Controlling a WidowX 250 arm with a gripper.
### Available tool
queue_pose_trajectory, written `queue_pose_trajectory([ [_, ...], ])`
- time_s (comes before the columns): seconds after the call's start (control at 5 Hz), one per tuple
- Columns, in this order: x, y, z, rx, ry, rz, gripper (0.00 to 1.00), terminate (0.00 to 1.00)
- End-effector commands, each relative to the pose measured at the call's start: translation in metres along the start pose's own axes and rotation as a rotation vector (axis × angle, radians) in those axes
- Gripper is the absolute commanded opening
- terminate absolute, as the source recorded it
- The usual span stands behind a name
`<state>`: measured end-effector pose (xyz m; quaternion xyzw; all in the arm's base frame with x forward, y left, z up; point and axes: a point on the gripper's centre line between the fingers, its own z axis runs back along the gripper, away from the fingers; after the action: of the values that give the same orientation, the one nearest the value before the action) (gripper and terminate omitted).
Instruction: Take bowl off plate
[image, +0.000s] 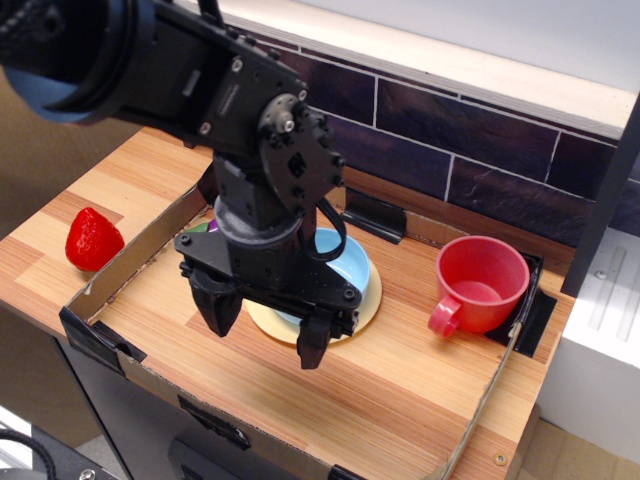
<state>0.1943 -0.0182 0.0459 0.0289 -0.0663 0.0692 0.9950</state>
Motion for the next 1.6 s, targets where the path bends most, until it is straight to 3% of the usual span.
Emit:
queue_pose_trajectory([
  [0.0, 0.000, 0.000, 0.000, 0.000, 0.000, 0.000, 1.00, 0.00],
  [0.4, 0.030, 0.020, 0.010, -0.055, -0.081, 0.312, 1.00, 0.00],
  [0.6, 0.041, 0.032, 0.007, -0.020, -0.094, 0.425, 1.00, 0.00],
  [1.0, 0.054, 0.034, -0.012, 0.049, -0.097, 0.482, 1.00, 0.00],
  [1.4, 0.053, 0.035, -0.032, 0.033, -0.047, 0.492, 1.00, 0.00],
])
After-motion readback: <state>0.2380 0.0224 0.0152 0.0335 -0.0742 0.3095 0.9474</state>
